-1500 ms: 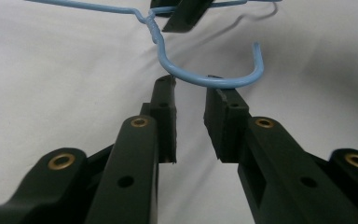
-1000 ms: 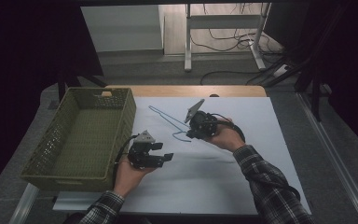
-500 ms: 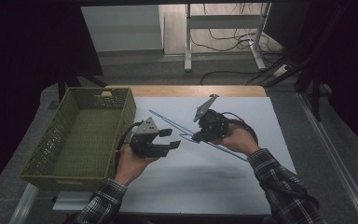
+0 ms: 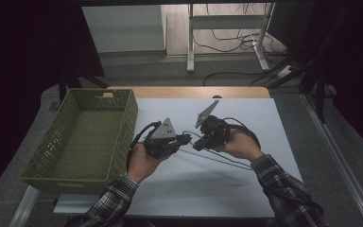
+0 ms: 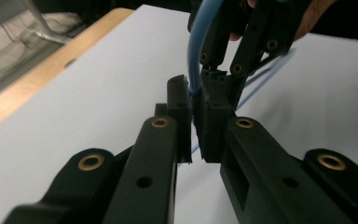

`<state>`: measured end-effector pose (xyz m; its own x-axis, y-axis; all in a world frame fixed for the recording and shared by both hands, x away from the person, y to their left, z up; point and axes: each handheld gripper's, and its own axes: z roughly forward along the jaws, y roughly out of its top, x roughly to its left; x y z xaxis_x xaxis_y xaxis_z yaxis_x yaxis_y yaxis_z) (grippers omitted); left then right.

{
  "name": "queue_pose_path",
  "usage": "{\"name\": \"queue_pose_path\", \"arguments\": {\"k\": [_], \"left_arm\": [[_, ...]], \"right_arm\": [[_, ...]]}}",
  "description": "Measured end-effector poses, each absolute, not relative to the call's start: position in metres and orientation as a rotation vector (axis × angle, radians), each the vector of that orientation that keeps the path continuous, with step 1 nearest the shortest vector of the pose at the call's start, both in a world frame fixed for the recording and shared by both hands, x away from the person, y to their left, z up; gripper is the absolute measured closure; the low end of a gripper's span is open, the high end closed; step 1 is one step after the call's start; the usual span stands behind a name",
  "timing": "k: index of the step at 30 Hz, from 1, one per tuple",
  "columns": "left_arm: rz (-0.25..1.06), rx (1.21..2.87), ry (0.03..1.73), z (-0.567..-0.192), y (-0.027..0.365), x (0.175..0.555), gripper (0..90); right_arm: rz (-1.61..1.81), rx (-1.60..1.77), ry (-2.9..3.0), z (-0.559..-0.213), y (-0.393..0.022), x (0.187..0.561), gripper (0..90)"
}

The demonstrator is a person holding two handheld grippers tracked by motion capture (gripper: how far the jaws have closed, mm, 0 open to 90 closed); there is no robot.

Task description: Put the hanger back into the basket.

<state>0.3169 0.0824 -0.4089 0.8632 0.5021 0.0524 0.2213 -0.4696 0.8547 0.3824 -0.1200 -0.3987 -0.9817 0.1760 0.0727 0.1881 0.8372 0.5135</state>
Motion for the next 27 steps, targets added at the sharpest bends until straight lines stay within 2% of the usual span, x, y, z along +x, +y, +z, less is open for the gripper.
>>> {"name": "queue_pose_path", "arguments": {"k": [1, 2, 3, 10, 15, 17, 19, 23, 27], "left_arm": [[0.360, 2.074, 0.555, -0.406, 0.082, 0.318, 85.8], [0.360, 2.074, 0.555, -0.406, 0.082, 0.318, 85.8], [0.353, 2.071, 0.585, -0.404, 0.082, 0.319, 85.8], [0.305, 2.046, 0.652, -0.402, 0.082, 0.321, 85.8], [0.261, 2.056, 0.673, -0.400, 0.082, 0.322, 85.7], [0.256, 2.063, 0.666, -0.401, 0.083, 0.322, 85.5], [0.223, 2.059, 0.638, -0.400, 0.087, 0.324, 83.1], [0.221, 2.109, 0.600, -0.397, 0.095, 0.325, 66.7], [0.206, 2.176, 0.551, -0.398, 0.103, 0.327, 56.9]], "right_arm": [[-0.879, -0.349, -3.038, -0.395, -0.123, 0.380, 71.4], [-0.879, -0.349, -3.038, -0.395, -0.123, 0.380, 71.4], [-0.914, -0.398, -3.061, -0.390, -0.129, 0.378, 67.4], [-0.949, -0.413, -3.185, -0.386, -0.138, 0.365, 66.2], [-0.954, -0.257, -3.323, -0.399, -0.126, 0.350, 81.1], [-0.958, -0.224, -3.334, -0.400, -0.125, 0.349, 83.0], [-0.973, -0.176, -3.296, -0.402, -0.124, 0.346, 86.8], [-0.998, -0.188, -3.261, -0.400, -0.131, 0.346, 87.1], [-1.027, -0.207, -3.209, -0.395, -0.140, 0.347, 87.1]]}}
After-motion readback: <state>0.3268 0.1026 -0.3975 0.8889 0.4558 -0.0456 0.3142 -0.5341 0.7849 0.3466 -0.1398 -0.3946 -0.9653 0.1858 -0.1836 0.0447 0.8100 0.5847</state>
